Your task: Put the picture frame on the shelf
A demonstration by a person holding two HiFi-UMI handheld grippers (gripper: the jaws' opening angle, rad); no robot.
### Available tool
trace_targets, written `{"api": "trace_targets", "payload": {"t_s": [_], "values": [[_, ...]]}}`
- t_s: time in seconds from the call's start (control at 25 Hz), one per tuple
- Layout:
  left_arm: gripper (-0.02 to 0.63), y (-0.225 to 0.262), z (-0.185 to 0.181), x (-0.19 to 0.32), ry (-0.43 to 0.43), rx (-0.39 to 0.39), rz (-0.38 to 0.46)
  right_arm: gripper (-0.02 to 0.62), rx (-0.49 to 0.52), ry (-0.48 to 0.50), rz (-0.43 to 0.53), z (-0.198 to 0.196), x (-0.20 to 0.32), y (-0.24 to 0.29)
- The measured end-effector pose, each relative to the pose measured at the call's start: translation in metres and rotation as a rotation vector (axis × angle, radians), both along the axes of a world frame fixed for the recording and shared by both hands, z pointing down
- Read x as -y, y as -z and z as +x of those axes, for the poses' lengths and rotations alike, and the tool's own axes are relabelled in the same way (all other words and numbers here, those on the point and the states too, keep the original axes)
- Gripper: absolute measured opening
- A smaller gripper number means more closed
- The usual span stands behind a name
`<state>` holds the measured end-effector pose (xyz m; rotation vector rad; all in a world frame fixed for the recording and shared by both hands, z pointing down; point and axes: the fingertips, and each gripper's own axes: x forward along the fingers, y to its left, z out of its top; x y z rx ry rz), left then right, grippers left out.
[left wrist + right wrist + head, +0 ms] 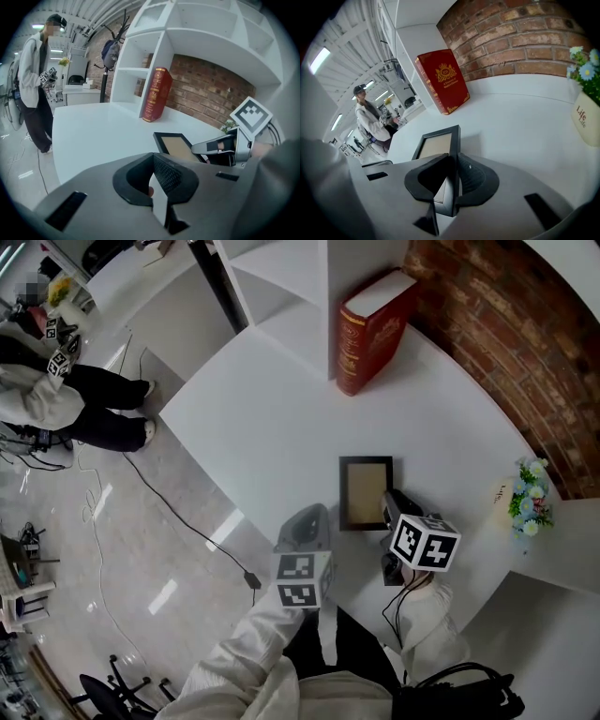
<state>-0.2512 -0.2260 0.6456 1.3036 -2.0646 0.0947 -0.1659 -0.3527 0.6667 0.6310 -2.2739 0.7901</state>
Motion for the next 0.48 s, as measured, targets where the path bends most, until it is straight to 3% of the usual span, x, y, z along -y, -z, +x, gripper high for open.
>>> {"api": "trace_targets", "payload": {"t_s": [0.48], "values": [[0.008,0.064,0.047,0.013,-0.198,0.026,0.113,0.075,0.069,-0.215,0.169,0.072,0.003,0.094]]}}
